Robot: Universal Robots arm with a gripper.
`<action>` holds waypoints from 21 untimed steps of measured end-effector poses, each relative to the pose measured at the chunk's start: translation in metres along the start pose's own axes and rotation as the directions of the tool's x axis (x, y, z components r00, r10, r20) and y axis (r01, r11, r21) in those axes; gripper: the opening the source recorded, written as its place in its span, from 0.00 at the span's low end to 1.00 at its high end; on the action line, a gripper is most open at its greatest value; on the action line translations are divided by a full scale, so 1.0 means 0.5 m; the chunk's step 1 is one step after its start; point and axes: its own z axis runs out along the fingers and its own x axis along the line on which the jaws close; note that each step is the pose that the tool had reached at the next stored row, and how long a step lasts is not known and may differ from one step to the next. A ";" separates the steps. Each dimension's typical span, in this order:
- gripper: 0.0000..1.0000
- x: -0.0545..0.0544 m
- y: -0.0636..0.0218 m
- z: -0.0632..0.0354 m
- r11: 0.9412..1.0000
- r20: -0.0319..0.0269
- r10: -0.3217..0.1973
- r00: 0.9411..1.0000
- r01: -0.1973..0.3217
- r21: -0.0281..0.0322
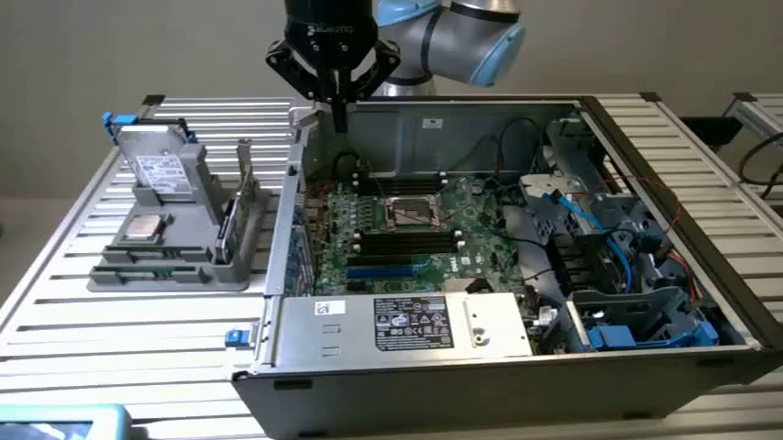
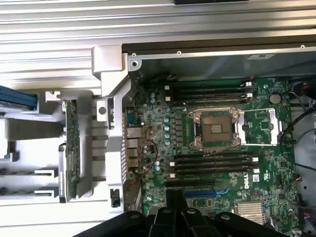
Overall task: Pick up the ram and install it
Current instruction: 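Reach for the ram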
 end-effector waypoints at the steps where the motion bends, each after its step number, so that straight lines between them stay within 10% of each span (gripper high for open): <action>1: 0.11 0.000 0.000 0.000 1.000 0.000 0.000 1.000 0.000 0.000; 21: 0.11 0.009 -0.025 0.008 1.000 0.000 0.000 1.000 0.000 0.000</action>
